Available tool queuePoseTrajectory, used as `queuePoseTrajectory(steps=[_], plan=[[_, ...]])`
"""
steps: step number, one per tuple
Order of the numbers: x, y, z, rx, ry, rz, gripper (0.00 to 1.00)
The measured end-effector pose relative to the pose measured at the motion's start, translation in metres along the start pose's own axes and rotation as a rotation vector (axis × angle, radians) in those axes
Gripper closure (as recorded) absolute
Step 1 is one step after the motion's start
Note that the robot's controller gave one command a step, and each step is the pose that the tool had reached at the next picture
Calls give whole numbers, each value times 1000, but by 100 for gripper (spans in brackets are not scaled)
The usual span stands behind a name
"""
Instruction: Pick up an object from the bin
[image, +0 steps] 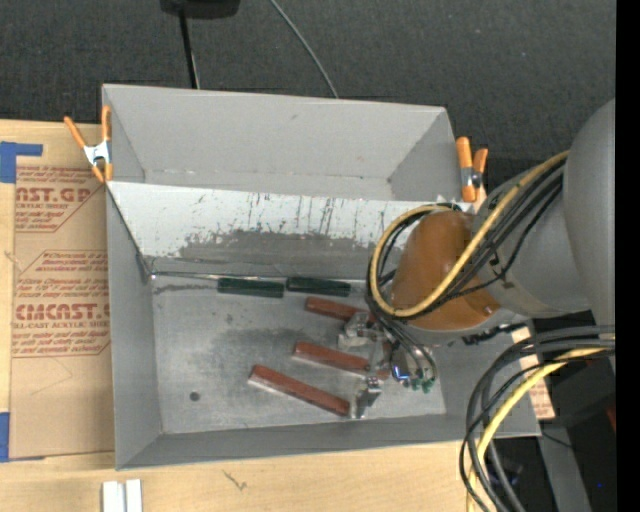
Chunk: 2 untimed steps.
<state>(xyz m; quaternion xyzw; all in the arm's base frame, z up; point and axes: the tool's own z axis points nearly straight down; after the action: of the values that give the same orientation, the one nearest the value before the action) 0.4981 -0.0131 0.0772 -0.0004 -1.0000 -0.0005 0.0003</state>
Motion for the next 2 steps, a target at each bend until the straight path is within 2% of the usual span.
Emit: queuePoseTrajectory(steps=[1,2], plan=[[-28,-20,2,-6,-7,124,100],[-28,-20,2,-6,-7,124,100]])
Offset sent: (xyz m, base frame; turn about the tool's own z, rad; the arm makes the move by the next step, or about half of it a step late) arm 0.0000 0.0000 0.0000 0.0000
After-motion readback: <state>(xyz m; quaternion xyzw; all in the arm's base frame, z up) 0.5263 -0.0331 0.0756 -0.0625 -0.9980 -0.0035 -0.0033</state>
